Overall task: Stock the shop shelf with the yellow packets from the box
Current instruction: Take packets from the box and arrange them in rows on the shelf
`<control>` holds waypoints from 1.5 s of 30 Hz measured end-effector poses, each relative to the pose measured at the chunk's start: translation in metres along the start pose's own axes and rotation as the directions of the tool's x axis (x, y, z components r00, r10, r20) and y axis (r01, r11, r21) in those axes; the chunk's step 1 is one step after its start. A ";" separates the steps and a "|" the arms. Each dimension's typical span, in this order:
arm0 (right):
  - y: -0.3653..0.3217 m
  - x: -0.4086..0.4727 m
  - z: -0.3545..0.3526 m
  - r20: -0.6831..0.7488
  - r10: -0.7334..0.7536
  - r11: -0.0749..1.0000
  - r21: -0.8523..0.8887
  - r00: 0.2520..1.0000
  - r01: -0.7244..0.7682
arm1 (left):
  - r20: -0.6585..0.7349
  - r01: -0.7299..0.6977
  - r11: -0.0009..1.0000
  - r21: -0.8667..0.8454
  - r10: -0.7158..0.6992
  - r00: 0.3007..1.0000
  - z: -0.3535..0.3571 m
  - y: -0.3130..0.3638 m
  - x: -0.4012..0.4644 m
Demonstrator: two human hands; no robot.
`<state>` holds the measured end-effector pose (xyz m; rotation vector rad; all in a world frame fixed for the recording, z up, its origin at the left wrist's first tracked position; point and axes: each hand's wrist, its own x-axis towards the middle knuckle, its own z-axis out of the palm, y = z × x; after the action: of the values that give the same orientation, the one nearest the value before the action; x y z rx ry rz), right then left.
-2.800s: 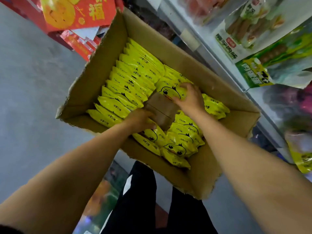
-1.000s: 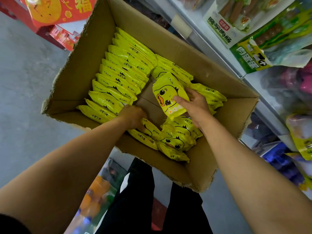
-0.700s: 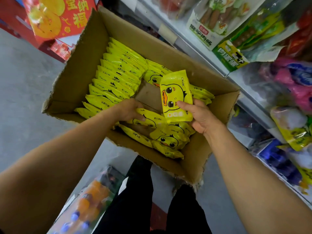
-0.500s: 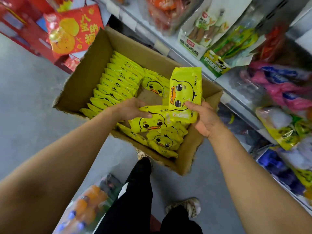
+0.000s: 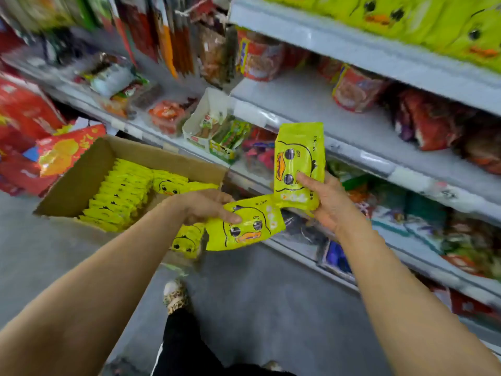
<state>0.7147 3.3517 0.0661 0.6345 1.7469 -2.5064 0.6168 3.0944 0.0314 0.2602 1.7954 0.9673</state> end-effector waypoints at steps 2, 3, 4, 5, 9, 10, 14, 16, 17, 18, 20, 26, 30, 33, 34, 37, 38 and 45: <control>-0.035 -0.032 -0.028 -0.016 -0.060 0.998 0.001 0.998 0.060 | 0.009 -0.062 0.997 0.053 0.062 0.998 0.031 0.047 -0.012; -0.053 -0.048 -0.041 -0.030 -0.094 0.996 0.005 0.995 0.095 | 0.018 -0.100 0.992 0.078 0.099 0.995 0.045 0.069 -0.015; -0.071 -0.063 -0.055 -0.055 -0.133 0.991 0.008 0.990 0.133 | 0.027 -0.135 0.985 0.108 0.133 0.991 0.058 0.092 -0.018; -0.088 -0.077 -0.068 -0.084 -0.173 0.985 0.005 0.981 0.174 | 0.028 -0.172 0.973 0.155 0.170 0.985 0.071 0.115 -0.020; -0.148 -0.131 -0.121 -0.208 -0.311 0.949 -0.014 0.927 0.315 | 0.082 -0.290 0.909 0.301 0.278 0.957 0.123 0.209 -0.027; -0.161 -0.144 -0.133 -0.239 -0.341 0.938 -0.028 0.909 0.344 | 0.091 -0.318 0.889 0.330 0.305 0.948 0.134 0.231 -0.026; -0.199 -0.191 -0.180 -0.369 -0.450 0.889 -0.101 0.813 0.446 | 0.165 -0.425 0.780 0.459 0.395 0.904 0.183 0.312 -0.034; -0.214 -0.209 -0.202 -0.410 -0.482 0.872 -0.138 0.774 0.470 | 0.185 -0.466 0.736 0.491 0.435 0.881 0.204 0.347 -0.039; -0.222 -0.217 -0.213 -0.432 -0.497 0.863 -0.155 0.753 0.481 | 0.181 -0.478 0.715 0.510 0.454 0.873 0.214 0.363 -0.037; -0.228 -0.224 -0.222 -0.452 -0.509 0.855 -0.169 0.732 0.490 | 0.163 -0.482 0.698 0.530 0.474 0.865 0.222 0.377 -0.036; -0.241 -0.233 -0.237 -0.484 -0.524 0.845 -0.187 0.701 0.502 | 0.145 -0.477 0.668 0.571 0.490 0.860 0.232 0.402 -0.024; -0.276 -0.234 -0.270 -0.519 -0.574 0.807 -0.229 0.633 0.545 | 0.104 -0.510 0.610 0.607 0.575 0.812 0.245 0.472 0.005; -0.298 -0.220 -0.291 -0.529 -0.595 0.794 -0.267 0.606 0.547 | 0.084 -0.538 0.544 0.644 0.648 0.757 0.239 0.514 0.031; -0.315 -0.205 -0.305 -0.524 -0.604 0.791 -0.308 0.600 0.528 | 0.093 -0.537 0.471 0.700 0.685 0.722 0.234 0.541 0.054; -0.321 -0.200 -0.309 -0.521 -0.607 0.791 -0.324 0.600 0.519 | 0.104 -0.538 0.444 0.716 0.695 0.712 0.232 0.549 0.063; -0.338 -0.183 -0.322 -0.520 -0.598 0.800 -0.337 0.610 0.497 | 0.144 -0.517 0.346 0.783 0.708 0.692 0.226 0.570 0.084; -0.342 -0.178 -0.326 -0.519 -0.594 0.803 -0.335 0.614 0.493 | 0.155 -0.501 0.309 0.809 0.710 0.687 0.224 0.577 0.090; -0.363 -0.135 -0.342 -0.510 -0.597 0.801 -0.336 0.619 0.495 | 0.159 -0.458 0.223 0.860 0.736 0.658 0.204 0.591 0.119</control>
<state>0.8574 3.7679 0.3377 1.1245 2.7169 -2.6378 0.5893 3.6479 0.3432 1.6978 2.3998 0.4819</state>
